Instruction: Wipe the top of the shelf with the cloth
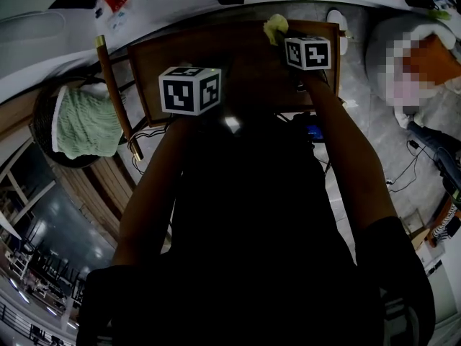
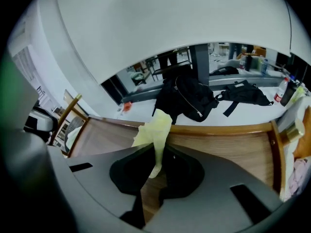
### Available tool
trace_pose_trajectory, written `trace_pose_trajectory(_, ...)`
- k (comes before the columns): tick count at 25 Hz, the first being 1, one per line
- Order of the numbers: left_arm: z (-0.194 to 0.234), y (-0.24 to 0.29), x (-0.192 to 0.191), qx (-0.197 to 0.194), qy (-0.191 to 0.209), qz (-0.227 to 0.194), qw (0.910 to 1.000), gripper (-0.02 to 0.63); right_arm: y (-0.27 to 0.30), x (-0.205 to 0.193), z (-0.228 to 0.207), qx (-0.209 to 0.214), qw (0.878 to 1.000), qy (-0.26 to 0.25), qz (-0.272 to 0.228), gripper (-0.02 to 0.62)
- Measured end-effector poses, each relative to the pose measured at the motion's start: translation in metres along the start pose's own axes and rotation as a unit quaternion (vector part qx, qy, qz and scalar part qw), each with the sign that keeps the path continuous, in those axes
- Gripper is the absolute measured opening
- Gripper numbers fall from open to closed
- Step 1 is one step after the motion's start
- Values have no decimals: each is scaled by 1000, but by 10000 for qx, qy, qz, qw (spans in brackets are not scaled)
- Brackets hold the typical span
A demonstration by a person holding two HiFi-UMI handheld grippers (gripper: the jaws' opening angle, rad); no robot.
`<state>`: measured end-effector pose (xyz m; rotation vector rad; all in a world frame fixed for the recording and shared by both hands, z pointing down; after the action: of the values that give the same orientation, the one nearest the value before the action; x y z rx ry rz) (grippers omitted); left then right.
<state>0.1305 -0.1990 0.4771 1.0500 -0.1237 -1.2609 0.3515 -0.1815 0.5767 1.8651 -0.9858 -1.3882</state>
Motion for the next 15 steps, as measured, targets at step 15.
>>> trace_pose_trajectory(15, -27, 3, -12, -315, 114, 100, 9994, 11, -49, -15, -91, -1074, 9902, 889, 11, 46)
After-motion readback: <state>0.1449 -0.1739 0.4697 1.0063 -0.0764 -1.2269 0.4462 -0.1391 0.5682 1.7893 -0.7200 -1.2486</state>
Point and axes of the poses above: the fingertips, and each gripper's own axes: y forward along the fingers, z to its left, x out of its top, the point moved 7 cm from there along -y, backward along the fingers, and after that the axes turned 2 degrees about -x, right-handed, at the moved point
